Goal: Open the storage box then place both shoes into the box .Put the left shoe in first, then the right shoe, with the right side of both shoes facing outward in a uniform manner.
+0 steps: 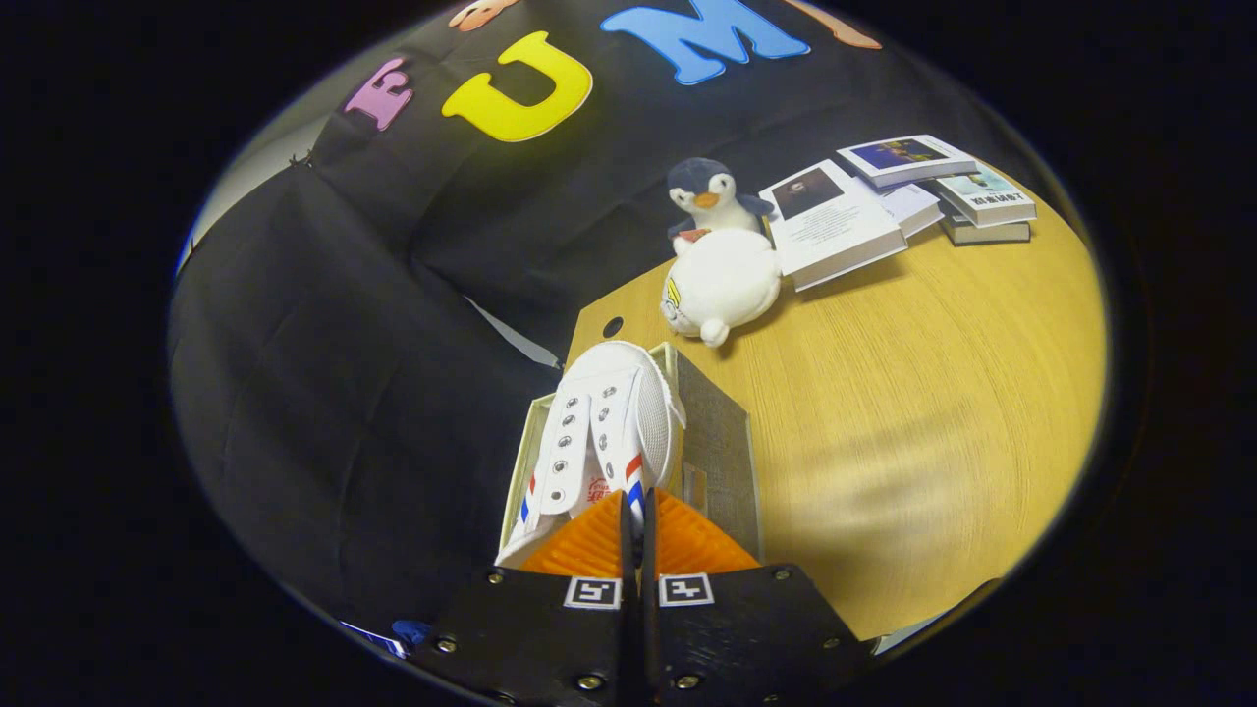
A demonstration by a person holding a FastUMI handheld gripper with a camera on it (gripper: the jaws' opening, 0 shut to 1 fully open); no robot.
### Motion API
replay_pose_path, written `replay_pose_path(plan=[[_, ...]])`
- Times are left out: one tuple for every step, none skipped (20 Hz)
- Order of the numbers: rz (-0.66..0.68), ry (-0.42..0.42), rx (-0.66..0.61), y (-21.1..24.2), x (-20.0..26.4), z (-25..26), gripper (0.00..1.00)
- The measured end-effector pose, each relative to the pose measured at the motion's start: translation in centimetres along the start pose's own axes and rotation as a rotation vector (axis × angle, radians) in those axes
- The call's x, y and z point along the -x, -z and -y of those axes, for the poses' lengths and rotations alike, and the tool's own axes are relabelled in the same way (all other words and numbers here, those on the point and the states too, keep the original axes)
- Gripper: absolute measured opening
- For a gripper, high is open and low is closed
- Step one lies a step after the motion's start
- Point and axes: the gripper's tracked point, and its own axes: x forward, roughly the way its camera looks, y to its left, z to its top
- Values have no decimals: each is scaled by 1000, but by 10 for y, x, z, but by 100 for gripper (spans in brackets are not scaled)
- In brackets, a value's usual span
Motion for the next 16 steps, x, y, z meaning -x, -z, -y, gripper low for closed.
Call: replay_pose_path(plan=[[10, 11, 15, 1, -3, -2, 0], [12, 20, 22, 3, -5, -2, 0], [12, 23, 30, 6, -7, -5, 0], [11, 27, 42, 10, -9, -7, 0], [7, 33, 64, 14, -11, -8, 0], [10, 53, 86, 18, -13, -5, 0], [33, 67, 95, 18, -17, -3, 0], [48, 91, 106, 17, -20, 1, 0], [65, 115, 111, 17, -23, 6, 0], [81, 122, 109, 14, -25, 7, 0], [84, 109, 114, 15, -29, 2, 0], [96, 58, 123, 12, -29, -9, 10], [128, 57, 143, 4, -22, -12, 22], [154, 52, 174, -4, -16, -13, 40], [169, 57, 202, -9, -11, -15, 60], [181, 55, 231, -14, 0, -15, 79]])
